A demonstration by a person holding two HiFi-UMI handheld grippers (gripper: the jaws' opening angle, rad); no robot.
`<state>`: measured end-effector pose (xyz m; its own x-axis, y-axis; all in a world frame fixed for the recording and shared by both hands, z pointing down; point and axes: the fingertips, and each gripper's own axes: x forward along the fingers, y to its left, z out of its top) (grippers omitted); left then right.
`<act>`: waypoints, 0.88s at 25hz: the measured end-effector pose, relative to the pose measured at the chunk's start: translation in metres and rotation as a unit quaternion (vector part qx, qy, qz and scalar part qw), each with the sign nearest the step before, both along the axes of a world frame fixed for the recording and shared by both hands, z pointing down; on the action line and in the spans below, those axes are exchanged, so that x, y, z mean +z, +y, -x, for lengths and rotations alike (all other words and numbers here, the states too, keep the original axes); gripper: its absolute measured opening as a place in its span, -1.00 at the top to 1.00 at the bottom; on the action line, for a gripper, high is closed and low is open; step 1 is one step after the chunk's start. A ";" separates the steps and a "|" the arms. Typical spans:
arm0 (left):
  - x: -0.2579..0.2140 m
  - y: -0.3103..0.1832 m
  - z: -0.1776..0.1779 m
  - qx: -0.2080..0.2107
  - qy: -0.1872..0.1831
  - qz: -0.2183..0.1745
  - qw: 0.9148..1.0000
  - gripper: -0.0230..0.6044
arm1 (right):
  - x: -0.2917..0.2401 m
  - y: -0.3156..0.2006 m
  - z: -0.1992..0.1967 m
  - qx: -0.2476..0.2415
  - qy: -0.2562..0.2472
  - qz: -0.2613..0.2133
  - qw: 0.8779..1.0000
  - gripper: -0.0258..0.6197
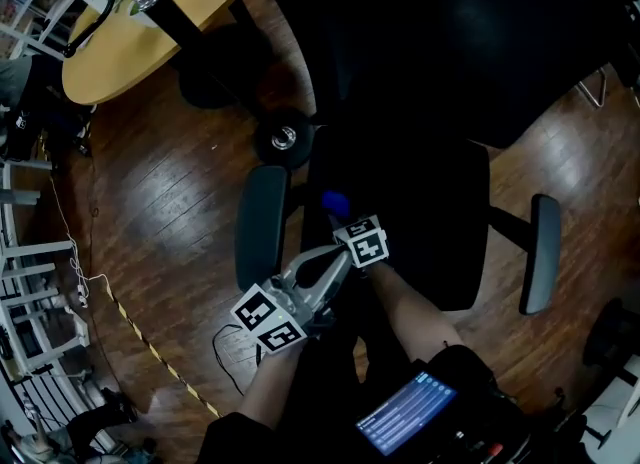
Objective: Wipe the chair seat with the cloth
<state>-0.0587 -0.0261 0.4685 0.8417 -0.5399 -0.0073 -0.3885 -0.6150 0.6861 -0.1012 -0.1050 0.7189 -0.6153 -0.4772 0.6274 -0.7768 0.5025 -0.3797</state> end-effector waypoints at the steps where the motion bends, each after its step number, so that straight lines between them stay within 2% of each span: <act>1: 0.000 0.001 0.001 -0.001 -0.001 -0.001 1.000 0.91 | 0.001 0.000 -0.002 0.000 0.005 -0.008 1.000 0.80; 5: 0.000 0.000 0.002 0.000 -0.003 -0.002 1.000 0.91 | 0.005 0.000 -0.029 0.024 0.029 -0.013 0.999 0.80; 10: -0.002 0.001 -0.007 0.015 -0.002 -0.002 1.000 0.91 | 0.021 0.011 -0.120 0.089 0.088 0.008 0.992 0.80; 17: -0.006 0.005 -0.023 0.037 0.007 0.008 0.999 0.91 | 0.016 0.048 -0.276 0.204 0.142 0.028 0.968 0.80; 22: -0.012 0.012 -0.038 0.053 0.009 0.010 0.998 0.91 | 0.003 0.074 -0.337 0.247 0.167 0.033 0.954 0.80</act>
